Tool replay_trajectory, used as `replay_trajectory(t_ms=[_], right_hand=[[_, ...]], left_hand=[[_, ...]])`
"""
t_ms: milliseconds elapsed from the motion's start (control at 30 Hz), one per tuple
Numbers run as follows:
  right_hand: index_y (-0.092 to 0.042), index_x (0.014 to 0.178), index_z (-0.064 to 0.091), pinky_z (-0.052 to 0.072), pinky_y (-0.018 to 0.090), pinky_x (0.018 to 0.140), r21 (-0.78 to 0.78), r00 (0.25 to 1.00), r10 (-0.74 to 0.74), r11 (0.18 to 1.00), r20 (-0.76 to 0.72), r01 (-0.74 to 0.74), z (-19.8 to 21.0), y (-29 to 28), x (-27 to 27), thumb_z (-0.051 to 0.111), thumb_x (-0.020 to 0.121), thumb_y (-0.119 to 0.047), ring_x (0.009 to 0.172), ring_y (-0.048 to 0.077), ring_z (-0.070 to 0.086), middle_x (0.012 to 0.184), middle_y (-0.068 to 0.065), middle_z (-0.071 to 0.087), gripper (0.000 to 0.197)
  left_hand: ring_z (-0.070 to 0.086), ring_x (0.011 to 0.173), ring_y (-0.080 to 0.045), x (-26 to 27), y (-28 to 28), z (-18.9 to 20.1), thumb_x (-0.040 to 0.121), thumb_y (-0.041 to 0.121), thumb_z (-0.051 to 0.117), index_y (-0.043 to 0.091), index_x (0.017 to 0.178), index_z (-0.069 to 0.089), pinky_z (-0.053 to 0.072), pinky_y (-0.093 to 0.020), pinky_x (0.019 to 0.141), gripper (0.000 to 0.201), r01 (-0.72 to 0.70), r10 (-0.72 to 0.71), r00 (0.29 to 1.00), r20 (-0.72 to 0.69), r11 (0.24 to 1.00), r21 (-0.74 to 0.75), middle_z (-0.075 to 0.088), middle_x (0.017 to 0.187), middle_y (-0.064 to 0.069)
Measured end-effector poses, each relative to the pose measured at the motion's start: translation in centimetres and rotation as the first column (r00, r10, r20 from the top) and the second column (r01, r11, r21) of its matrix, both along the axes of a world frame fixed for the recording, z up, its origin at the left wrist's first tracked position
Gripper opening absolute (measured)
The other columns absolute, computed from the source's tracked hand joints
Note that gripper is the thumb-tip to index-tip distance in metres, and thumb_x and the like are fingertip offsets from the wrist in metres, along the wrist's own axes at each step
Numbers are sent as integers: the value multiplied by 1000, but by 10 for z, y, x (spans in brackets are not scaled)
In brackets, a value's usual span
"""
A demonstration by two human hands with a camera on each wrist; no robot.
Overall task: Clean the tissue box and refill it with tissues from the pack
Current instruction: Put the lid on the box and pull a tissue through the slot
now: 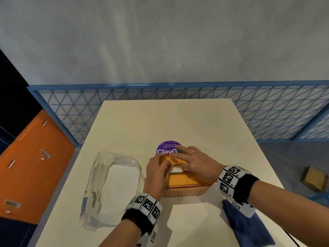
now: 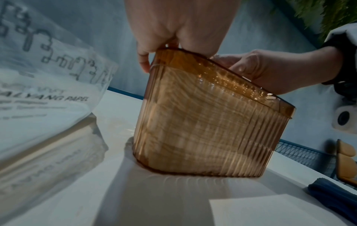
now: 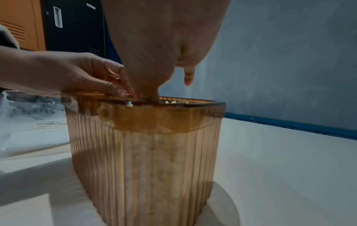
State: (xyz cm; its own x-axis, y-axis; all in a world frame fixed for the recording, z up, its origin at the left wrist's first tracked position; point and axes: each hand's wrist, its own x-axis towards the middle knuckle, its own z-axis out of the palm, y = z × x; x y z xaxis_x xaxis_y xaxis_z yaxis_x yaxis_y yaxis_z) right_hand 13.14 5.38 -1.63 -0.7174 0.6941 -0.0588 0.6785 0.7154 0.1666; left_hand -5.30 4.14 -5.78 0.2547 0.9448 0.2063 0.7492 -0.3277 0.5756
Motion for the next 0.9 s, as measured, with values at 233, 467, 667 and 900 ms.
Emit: replay_trajectory(t_ms=[233,467,667,900], right_hand=[[-27,93,70,51,43,90,-34,991,-40,999,-126,36,8,-6,11,81,66,-36,131,34,45,138,5,54,31],[-15,96,62,46,35,98,-198,892,-259,960,-370,196,10,-13,17,64,86,-19,129,24,43,141,3,48,11],[-20,116,56,32,24,101,-430,785,-520,826,-336,363,18,-10,26,50,95,-22,124,15,38,138,-3,46,22],[-22,110,62,30,40,105,-422,824,-535,801,-186,425,20,-14,11,55,92,-29,133,19,30,142,-4,37,21]], left_hand=[[48,119,-27,-3,1,4,88,23,63,16,102,66,45,-37,96,16,43,-41,997,-58,999,29,51,132,-6],[28,133,-18,-3,4,20,95,36,48,34,120,57,23,-40,108,27,215,-231,948,-219,972,-97,35,143,5],[20,137,-16,13,11,28,95,38,47,35,120,54,12,-52,115,27,237,-281,897,-342,958,-164,30,144,10],[23,134,-18,24,18,34,95,27,49,24,108,59,11,-56,115,17,267,-329,899,-290,935,-235,35,139,7]])
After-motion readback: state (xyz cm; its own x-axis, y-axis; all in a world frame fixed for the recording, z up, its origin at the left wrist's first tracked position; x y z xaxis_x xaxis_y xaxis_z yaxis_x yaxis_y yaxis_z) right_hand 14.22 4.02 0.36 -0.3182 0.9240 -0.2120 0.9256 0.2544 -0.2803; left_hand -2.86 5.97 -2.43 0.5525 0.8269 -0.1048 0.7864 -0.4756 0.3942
